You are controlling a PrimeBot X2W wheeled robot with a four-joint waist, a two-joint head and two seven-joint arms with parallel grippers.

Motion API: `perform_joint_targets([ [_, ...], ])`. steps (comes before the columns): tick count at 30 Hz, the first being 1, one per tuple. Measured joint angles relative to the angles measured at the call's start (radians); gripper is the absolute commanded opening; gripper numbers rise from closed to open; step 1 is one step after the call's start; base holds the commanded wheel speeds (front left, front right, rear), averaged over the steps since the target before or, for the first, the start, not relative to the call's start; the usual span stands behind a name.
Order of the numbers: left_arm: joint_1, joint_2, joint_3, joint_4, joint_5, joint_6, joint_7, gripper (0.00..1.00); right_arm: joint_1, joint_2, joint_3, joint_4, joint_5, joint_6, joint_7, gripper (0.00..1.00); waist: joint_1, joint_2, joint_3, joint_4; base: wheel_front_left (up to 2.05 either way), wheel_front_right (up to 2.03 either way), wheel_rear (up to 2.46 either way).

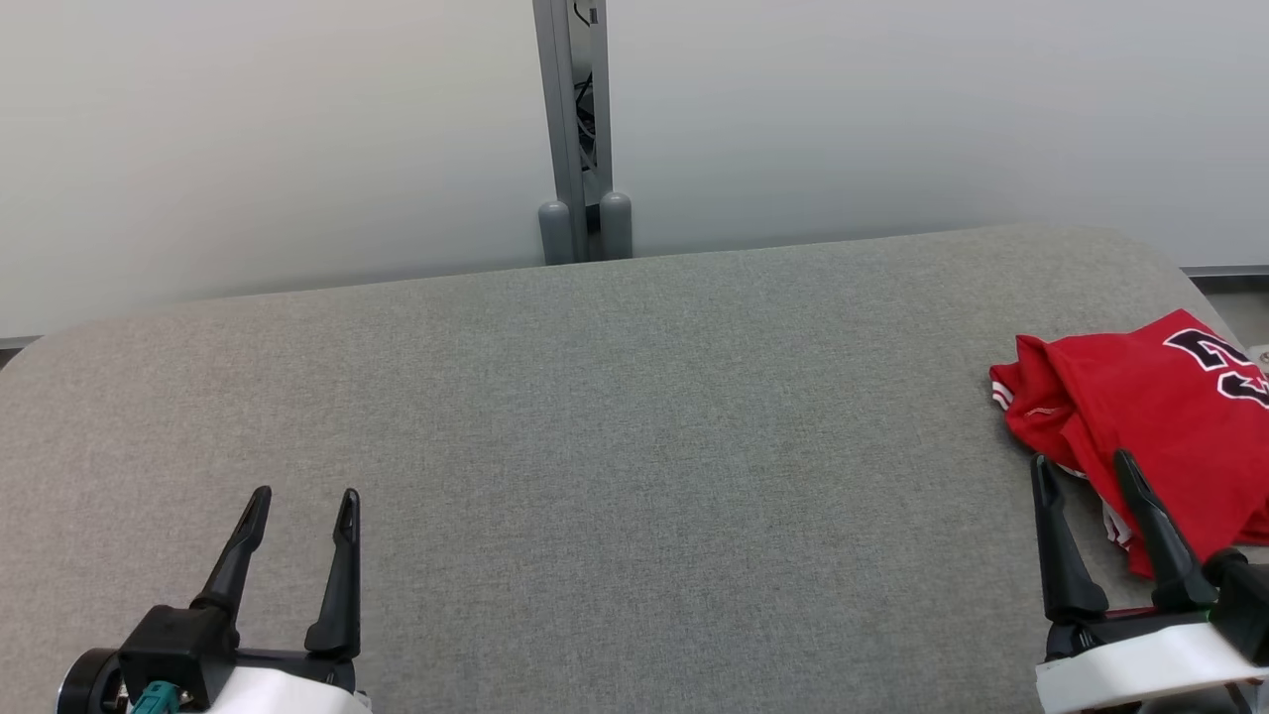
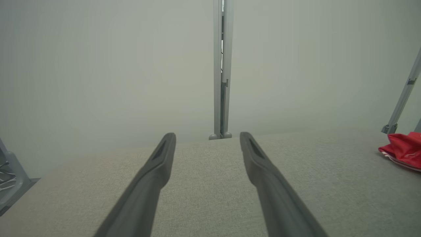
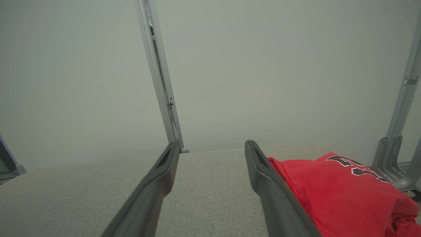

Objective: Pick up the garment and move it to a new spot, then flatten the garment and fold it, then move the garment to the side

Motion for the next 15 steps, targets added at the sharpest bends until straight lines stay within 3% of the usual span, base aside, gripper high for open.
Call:
perform_joint_targets([
  [15, -0.013, 0.017, -0.001, 0.018, -0.005, -0.004, -0.005, 1.00, 0.000, 0.000, 0.000, 0.006, 0.017, 0.000, 0.003, 1.00, 0.0000, 0.0000, -0.002, 0.005, 0.00, 0.00, 0.00],
])
